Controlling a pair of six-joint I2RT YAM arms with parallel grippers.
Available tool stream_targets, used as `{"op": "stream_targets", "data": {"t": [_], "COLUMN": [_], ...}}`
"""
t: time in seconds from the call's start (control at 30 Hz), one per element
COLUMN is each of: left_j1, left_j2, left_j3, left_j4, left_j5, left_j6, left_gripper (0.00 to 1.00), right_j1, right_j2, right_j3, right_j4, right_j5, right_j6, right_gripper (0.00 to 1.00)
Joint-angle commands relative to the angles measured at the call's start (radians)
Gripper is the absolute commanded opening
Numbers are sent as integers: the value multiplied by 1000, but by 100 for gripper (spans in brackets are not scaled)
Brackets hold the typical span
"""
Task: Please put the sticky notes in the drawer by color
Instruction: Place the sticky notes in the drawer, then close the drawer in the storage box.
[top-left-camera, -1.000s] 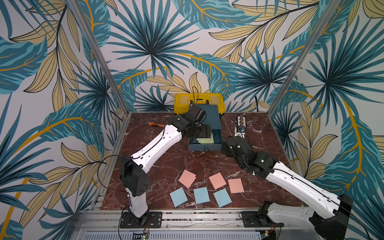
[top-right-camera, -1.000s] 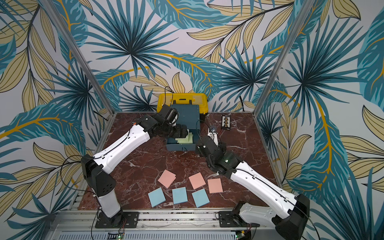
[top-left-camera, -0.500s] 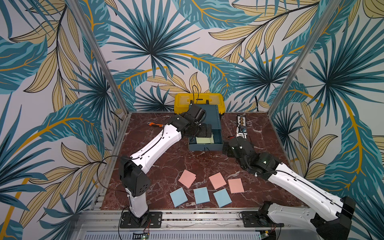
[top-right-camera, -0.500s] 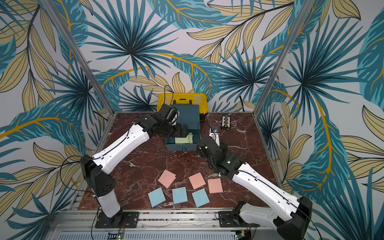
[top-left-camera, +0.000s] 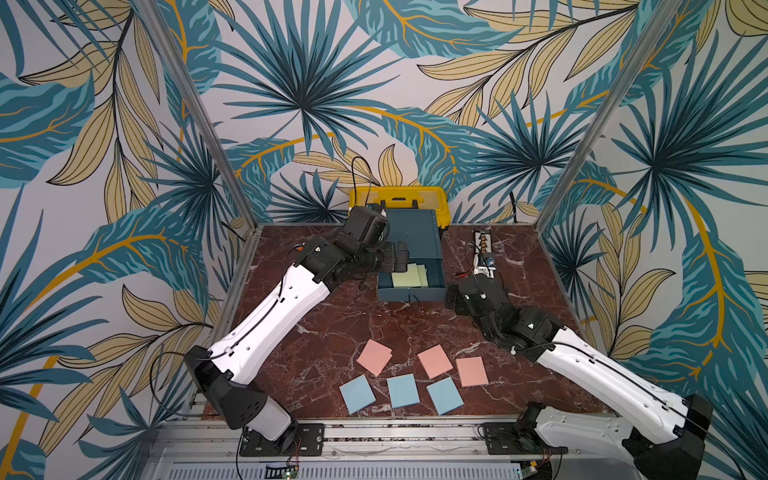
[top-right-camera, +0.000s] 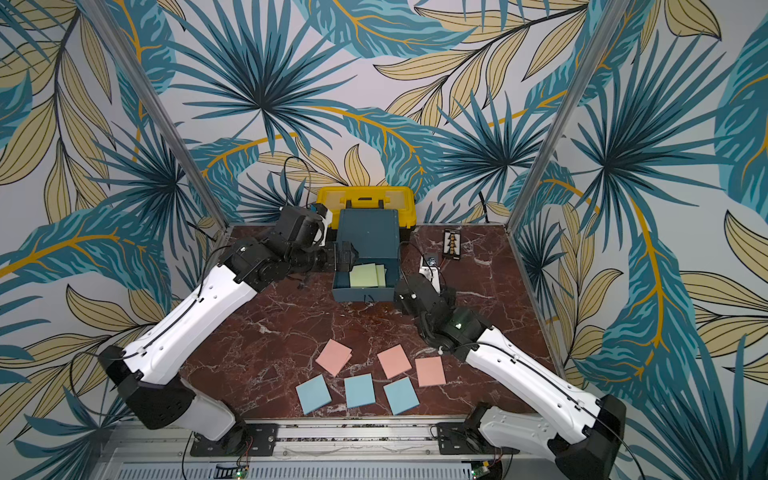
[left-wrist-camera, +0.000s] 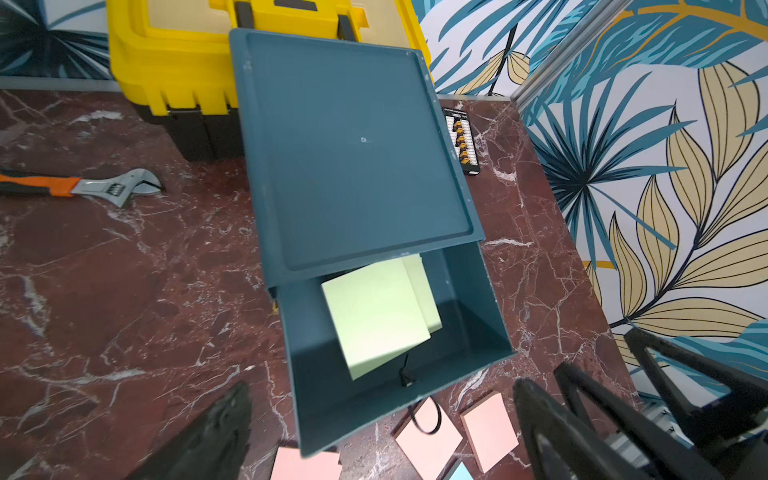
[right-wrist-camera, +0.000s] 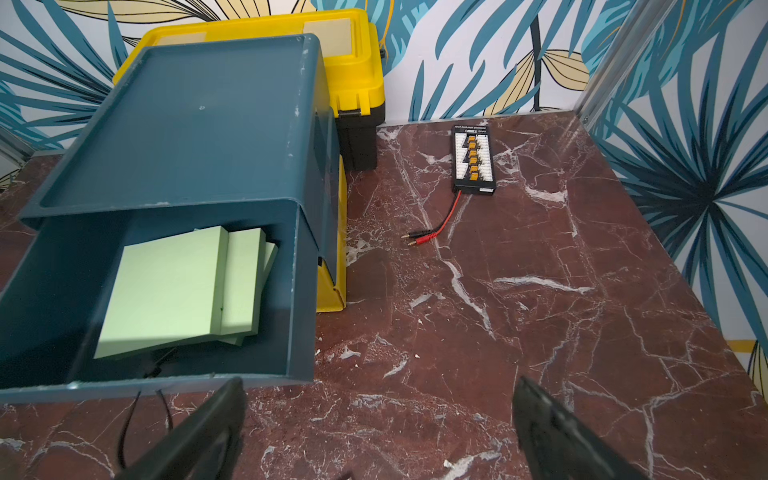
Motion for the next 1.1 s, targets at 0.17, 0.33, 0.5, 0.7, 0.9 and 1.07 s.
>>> {"op": "stream_targets", "data": {"t": [0.17,0.33,0.5,0.7,0.9,1.07], "left_j1": [46,73,80,89,94,109], "left_j2": [-203,-296,-331,-363,-378,-418], "left_j3": [-237,-370,-450,-524,-561,-598], "left_j4": [-11,30,53,80,79,85], "left_j5": [-99,-117,-133,-159,-175,-200], "left_j6": [-84,-166,-248,-309,-333,-335], "left_gripper": [100,100,100,100,100,100], "right_j1": [-5,-3,-3,-3,-2,-1], "right_j2": [11,-19,-47,-94,-66,-51], "right_j3": [-49,-122,-181,-257,-264,-276], "right_j4": [68,148,181,254,263,301], "right_j5": [-1,-68,-103,-163,-185,-197], "right_j6": [-27,-11,-1,4,6,4], "right_gripper": [93,87,74,8,0,0]}}
